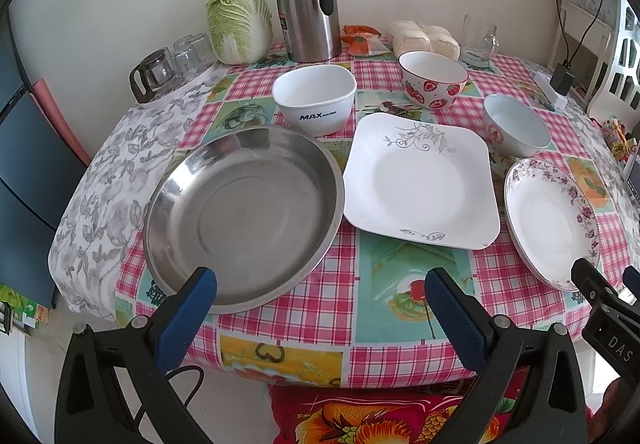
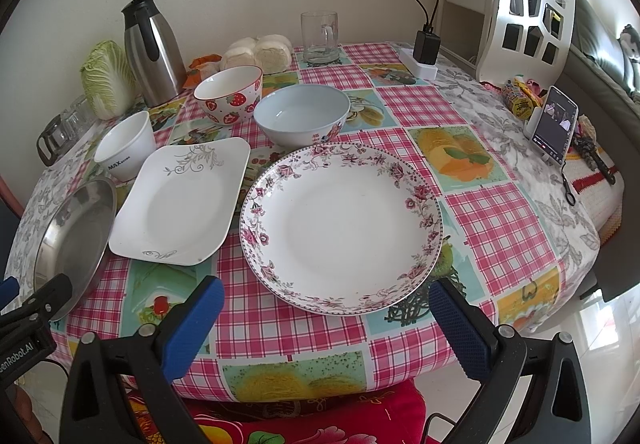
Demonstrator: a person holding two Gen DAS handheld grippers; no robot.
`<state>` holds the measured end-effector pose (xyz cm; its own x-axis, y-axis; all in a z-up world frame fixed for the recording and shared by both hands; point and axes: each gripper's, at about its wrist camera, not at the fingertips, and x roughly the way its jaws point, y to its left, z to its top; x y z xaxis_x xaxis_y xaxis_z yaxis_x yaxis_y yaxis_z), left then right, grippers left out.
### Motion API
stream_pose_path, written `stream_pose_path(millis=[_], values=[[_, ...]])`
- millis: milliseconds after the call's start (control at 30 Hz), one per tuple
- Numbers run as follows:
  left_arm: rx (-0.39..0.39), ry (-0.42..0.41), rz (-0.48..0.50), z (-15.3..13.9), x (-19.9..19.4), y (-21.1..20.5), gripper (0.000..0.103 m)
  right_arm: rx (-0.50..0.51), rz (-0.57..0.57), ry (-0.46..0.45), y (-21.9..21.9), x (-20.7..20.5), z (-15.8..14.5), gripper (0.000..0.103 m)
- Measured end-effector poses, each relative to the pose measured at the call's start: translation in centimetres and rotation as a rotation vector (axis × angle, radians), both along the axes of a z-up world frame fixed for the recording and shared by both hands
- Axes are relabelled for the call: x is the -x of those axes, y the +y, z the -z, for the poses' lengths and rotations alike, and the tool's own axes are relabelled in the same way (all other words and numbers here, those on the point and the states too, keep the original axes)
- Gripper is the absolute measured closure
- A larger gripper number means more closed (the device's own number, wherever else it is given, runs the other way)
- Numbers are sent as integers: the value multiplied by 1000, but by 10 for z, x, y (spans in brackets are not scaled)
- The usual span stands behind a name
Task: Organize plates and bowls
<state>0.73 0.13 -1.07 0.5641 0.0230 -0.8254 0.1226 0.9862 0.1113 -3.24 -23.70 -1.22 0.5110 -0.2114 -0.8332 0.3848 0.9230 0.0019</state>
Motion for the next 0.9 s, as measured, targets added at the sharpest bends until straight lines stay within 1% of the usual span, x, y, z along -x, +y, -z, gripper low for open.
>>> stream_pose_path(millis=[300, 400, 467, 533, 700, 800, 900], values=[[8, -7, -9, -1, 1, 2, 0, -3, -1, 5, 1, -4, 1, 0], [4, 8, -27, 0, -3, 4, 0, -3, -4, 1, 2, -5, 3, 0], [26, 28, -27, 2, -9, 7, 0, -6, -4, 7, 2, -7, 4, 0], [46, 22, -38, 0, -16, 11, 0, -16, -10, 7, 1, -7, 3, 0], [103, 6, -83, -19, -43, 17, 0, -13, -20, -27, 0, -22, -10, 0], [131, -30, -137, -36, -61, 21, 0, -17, -36, -54, 2, -39, -20, 0], [153, -52, -185, -46, -75, 26, 0, -25, -58, -75, 6, -57, -29, 0]])
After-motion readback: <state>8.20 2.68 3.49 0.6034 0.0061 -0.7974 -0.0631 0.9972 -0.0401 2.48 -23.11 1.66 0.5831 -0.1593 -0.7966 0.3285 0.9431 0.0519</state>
